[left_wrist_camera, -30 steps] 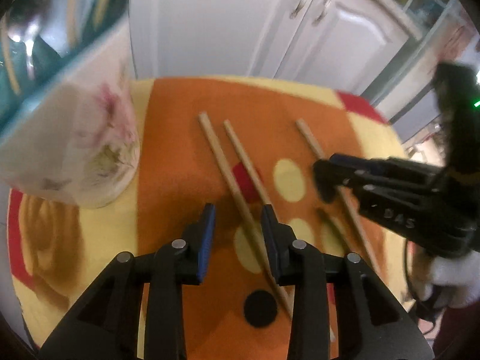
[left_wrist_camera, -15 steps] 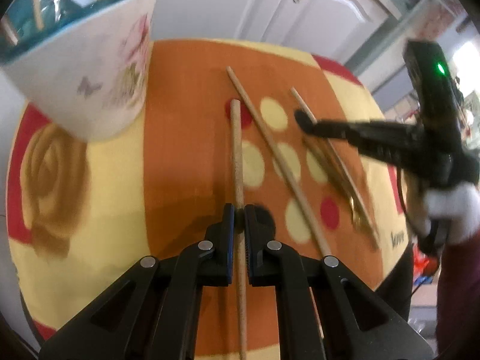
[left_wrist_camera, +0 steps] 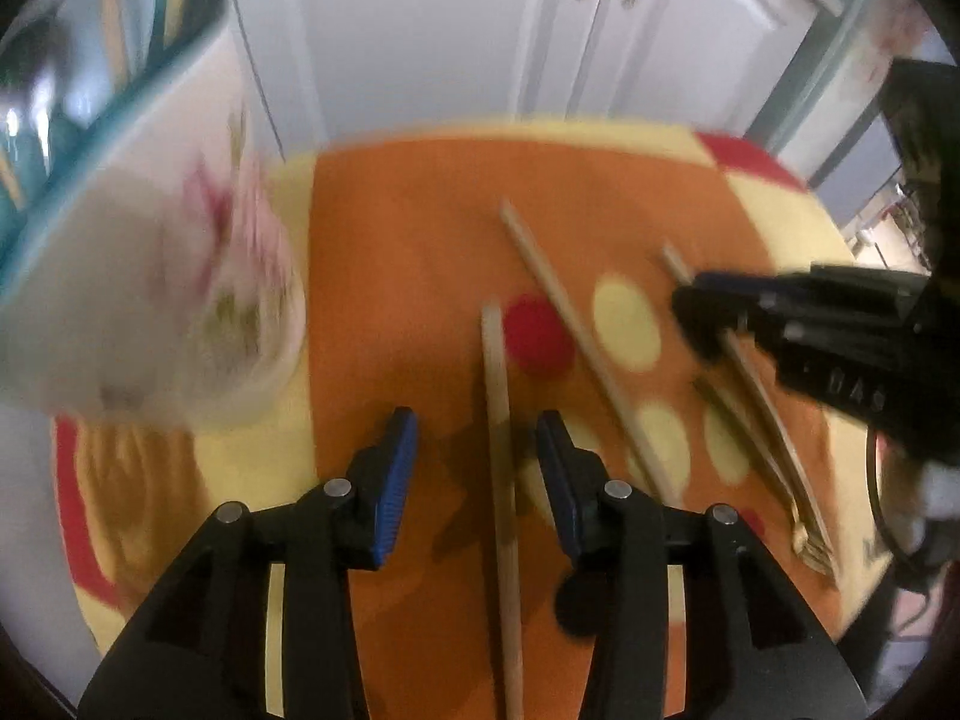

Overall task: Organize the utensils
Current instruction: 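Lift both chopsticks upright and carry them over the holder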

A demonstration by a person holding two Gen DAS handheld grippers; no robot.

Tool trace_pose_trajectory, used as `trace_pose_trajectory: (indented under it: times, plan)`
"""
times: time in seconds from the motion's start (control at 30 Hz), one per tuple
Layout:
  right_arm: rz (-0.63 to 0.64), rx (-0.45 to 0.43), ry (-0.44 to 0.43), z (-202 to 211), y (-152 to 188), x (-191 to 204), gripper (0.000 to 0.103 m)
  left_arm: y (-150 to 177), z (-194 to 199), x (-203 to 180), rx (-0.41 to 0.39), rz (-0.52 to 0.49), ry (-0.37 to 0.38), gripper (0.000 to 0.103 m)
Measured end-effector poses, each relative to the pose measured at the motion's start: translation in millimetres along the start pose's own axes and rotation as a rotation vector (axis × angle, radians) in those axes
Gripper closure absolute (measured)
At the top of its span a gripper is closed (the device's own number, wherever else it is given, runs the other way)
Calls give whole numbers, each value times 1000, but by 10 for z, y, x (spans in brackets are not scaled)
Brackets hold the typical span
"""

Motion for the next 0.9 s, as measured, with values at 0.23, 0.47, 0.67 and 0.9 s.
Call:
trace_pose_trajectory:
  times: [0.23,0.47,0.67,0.9]
  plan:
    - [10,-42,-42,296,-7,52,98,-33,193,52,-37,0,48,97]
    - [-9,-166,-159,1015,67,97,98,98,1032,228,-173,26,173,97]
    - [34,-263,-176,1513,162,331,98,264,1586,314,-267,35,205,97]
    - [102,-329,-207,1836,142,682,98,434,2114,488,-347,53,200,97]
Point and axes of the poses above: each gripper's, at about its wrist camera, not at the fingertips, and z roughly against the way its jaws point, x to its left, y to its underside, the point moved 1 cm from there along -z, roughly the way its jaws point, and after that the axes turned 7 degrees about -z, right-handed, at the moved point
